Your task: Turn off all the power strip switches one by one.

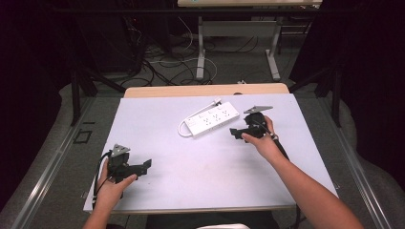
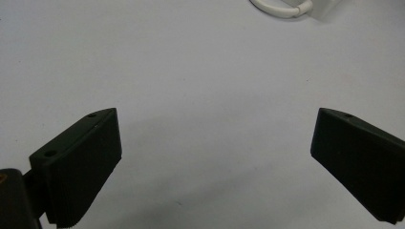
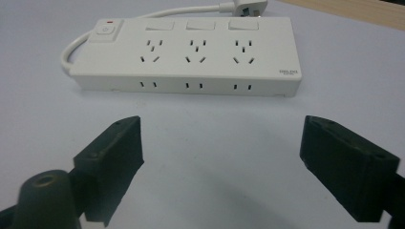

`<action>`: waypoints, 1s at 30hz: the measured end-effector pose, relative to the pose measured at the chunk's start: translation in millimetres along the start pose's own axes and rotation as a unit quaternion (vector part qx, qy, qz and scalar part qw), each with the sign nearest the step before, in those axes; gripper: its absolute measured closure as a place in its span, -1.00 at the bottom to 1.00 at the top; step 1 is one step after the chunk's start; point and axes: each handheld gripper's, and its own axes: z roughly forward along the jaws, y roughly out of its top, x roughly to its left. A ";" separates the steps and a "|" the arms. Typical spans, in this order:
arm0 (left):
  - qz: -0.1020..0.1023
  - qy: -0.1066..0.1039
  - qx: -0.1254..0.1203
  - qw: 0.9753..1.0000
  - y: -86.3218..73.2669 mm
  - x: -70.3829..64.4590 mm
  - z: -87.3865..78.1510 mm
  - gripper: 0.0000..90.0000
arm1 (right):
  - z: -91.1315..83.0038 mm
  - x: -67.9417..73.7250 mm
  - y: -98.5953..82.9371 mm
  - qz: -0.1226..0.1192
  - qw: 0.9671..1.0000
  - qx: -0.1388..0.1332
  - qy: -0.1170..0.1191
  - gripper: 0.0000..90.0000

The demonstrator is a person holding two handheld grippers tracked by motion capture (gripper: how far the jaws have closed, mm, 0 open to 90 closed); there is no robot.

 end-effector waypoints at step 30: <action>-0.005 -0.002 -0.007 1.000 0.2 -1.9 -0.2 -0.93 | -74.5 -7.5 -104.5 0.014 0.999 -0.027 -0.030 -1.00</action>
